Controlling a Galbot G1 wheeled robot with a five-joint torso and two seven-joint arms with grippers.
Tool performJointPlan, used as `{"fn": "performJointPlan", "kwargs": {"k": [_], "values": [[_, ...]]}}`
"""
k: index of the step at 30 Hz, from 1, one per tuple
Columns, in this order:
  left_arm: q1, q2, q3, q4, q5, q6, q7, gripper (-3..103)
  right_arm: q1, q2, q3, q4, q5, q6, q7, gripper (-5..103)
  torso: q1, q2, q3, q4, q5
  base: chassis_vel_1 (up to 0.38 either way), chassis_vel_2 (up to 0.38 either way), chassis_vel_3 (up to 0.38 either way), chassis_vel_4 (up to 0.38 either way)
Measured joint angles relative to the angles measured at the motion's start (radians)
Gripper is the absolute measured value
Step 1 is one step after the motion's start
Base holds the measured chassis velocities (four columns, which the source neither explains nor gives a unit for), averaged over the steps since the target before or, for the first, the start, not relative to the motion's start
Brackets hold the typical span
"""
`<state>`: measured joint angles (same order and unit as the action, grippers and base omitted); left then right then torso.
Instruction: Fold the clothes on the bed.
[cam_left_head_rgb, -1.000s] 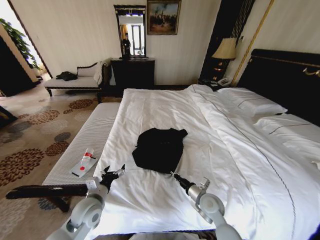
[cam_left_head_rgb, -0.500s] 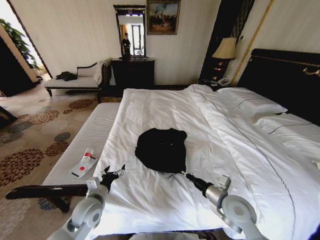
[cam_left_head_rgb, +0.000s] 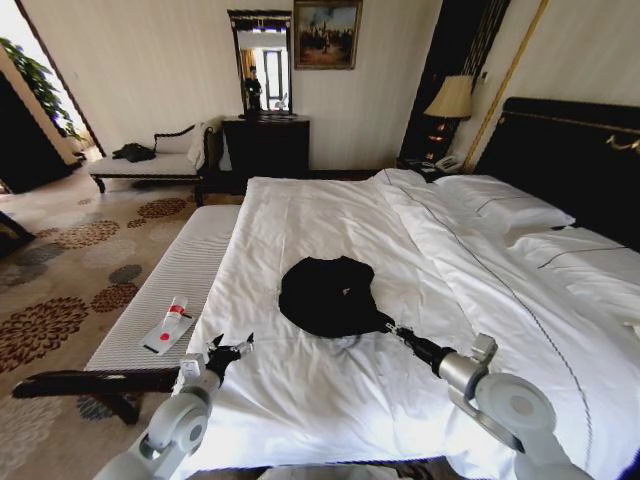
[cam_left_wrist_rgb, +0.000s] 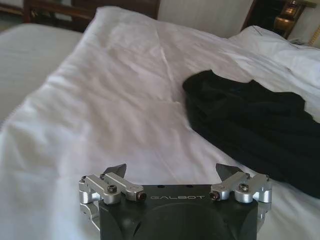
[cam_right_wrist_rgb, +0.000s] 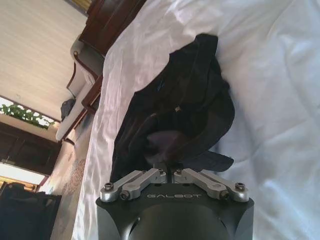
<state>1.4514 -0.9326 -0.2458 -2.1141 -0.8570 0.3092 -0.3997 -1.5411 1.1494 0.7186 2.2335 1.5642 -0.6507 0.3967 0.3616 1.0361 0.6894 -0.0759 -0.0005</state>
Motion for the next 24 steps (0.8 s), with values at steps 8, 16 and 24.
{"fn": "performJointPlan", "kwargs": {"k": [8,16,24], "values": [[-0.245,-0.002,0.153,0.110,-0.094,-0.023,0.004,100,0.007,0.010,-0.035,-0.037,-0.037,-0.004,-0.021,2,0.000,0.000,0.000,-0.0008,0.0000,0.000,0.000,0.000,0.000],[-0.327,-0.068,0.180,0.222,-0.102,-0.041,0.021,94,0.023,0.007,-0.044,-0.070,-0.040,-0.005,-0.031,2,0.000,0.000,0.000,0.0002,-0.0003,0.000,0.000,0.000,0.000],[-0.386,-0.152,0.211,0.359,-0.072,-0.056,0.026,85,0.055,-0.009,-0.059,-0.093,-0.029,-0.004,-0.029,2,0.000,0.000,0.000,0.0001,0.0000,0.000,0.000,0.000,0.000]]}}
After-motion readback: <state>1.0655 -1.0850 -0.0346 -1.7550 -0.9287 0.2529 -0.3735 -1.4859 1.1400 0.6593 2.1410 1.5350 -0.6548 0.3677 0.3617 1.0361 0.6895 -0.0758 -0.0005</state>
